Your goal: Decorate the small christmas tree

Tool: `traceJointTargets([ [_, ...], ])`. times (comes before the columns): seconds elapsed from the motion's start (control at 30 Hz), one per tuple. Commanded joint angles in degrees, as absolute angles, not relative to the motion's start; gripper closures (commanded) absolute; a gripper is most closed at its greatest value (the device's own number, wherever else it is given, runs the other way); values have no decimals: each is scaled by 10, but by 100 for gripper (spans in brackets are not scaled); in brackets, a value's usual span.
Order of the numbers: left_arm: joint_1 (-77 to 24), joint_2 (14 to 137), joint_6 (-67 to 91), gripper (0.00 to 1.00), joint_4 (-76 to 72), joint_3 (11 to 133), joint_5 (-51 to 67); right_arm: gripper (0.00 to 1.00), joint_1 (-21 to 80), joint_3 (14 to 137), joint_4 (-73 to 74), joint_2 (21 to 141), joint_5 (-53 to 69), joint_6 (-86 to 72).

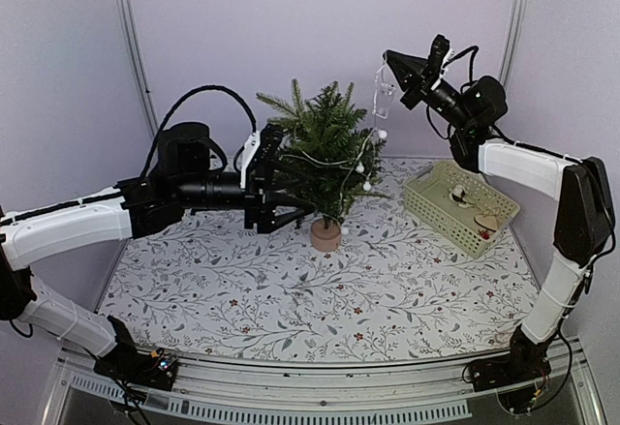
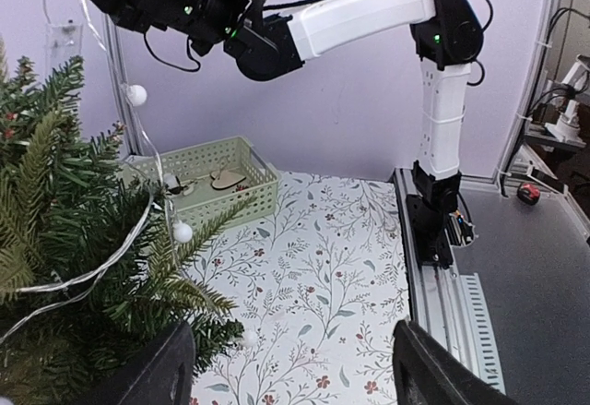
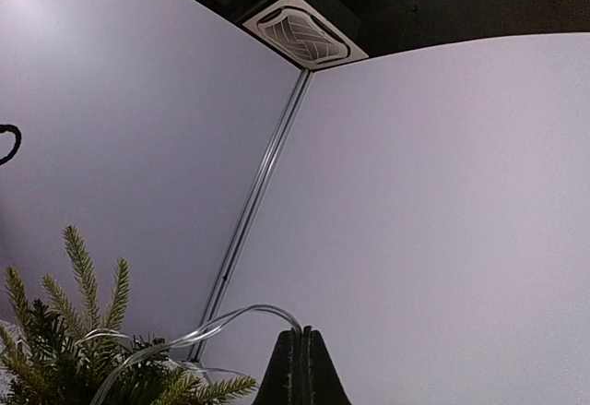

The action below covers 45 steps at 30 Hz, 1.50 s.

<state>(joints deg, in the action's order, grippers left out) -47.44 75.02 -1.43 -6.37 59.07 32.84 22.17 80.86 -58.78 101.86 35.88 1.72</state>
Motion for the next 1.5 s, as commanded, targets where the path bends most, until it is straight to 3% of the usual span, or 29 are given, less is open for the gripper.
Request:
traceJointTargets([
  [0.0, -468, 736, -10, 25, -79, 579, 333, 100, 223, 832, -592, 1021, 345, 23],
  [0.73, -458, 737, -11, 25, -73, 575, 333, 99, 223, 972, -584, 1242, 381, -31],
  [1.03, -455, 733, -7, 25, -71, 573, 332, 95, 238, 964, -589, 1287, 402, -41],
  [1.1, -454, 730, -7, 25, -71, 571, 330, 89, 239, 956, -590, 1284, 405, -40],
  [1.27, -451, 722, -2, 25, -79, 562, 324, 56, 239, 928, -591, 1264, 393, -28],
  [1.47, -447, 701, 16, 25, -99, 535, 315, 45, 238, 890, -587, 1230, 378, -10],
])
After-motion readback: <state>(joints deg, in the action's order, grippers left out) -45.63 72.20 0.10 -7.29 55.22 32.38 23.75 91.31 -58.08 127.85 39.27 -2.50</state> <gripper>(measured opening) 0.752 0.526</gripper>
